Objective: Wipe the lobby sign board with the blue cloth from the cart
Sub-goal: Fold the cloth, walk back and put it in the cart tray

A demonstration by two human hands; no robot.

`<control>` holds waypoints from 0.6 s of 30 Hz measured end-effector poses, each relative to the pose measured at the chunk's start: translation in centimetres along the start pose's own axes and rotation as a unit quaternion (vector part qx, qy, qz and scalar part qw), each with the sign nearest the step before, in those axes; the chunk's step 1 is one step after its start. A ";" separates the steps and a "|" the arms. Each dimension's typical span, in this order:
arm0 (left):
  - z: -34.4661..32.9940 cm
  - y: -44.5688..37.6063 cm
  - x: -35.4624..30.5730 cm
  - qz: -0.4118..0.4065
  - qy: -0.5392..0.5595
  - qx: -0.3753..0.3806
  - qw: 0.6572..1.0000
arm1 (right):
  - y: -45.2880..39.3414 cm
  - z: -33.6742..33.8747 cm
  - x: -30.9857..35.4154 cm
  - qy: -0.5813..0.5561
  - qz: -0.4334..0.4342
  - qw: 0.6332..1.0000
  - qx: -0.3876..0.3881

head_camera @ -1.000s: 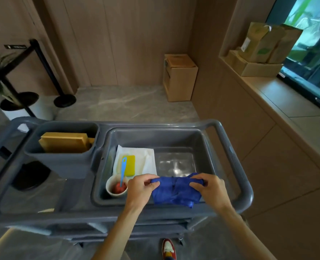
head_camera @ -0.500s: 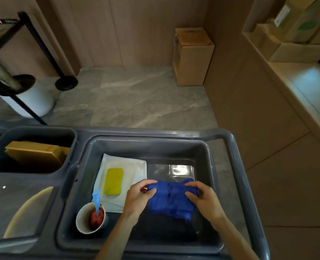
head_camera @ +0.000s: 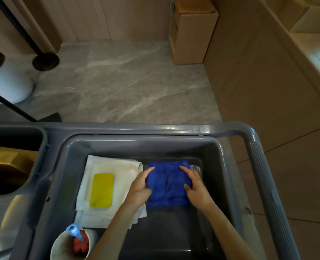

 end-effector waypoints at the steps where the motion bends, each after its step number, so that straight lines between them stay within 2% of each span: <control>1: -0.1 -0.5 0.2 -0.022 -0.046 -0.005 0.999 | -0.5 -0.5 -0.4 0.023 -0.004 1.000 0.009; 7: -1.7 -1.7 1.4 -0.090 -0.231 -0.012 0.969 | -1.2 -2.8 -2.8 0.106 -0.022 0.992 0.065; 10: -1.9 -1.4 2.4 -0.097 -0.291 -0.035 0.951 | -0.9 -2.8 -3.1 0.145 -0.018 0.989 0.020; 13: -1.5 -1.3 2.7 -0.099 -0.333 -0.050 0.936 | -0.5 -2.5 -3.1 0.279 -0.023 0.960 -0.017; 14: -1.5 -1.3 2.8 -0.096 -0.331 -0.053 0.937 | -0.4 -2.3 -3.0 0.290 -0.021 0.956 -0.033; 16: -1.2 -1.3 2.6 -0.098 -0.290 -0.073 0.949 | -0.2 -2.1 -2.6 0.248 0.024 0.963 -0.105; 18: -1.2 -1.3 2.0 -0.160 -0.266 -0.122 0.943 | -0.2 -2.2 -2.1 0.197 0.093 0.958 -0.188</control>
Point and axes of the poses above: each hand's wrist, its own y-axis away from the middle knuckle, its own z-axis out of the back of the hand, x = y × z, the point moved 3 cm from there along -y, towards the middle knuckle, and after that the axes turned 7 degrees about -x, right-handed, at the moved point
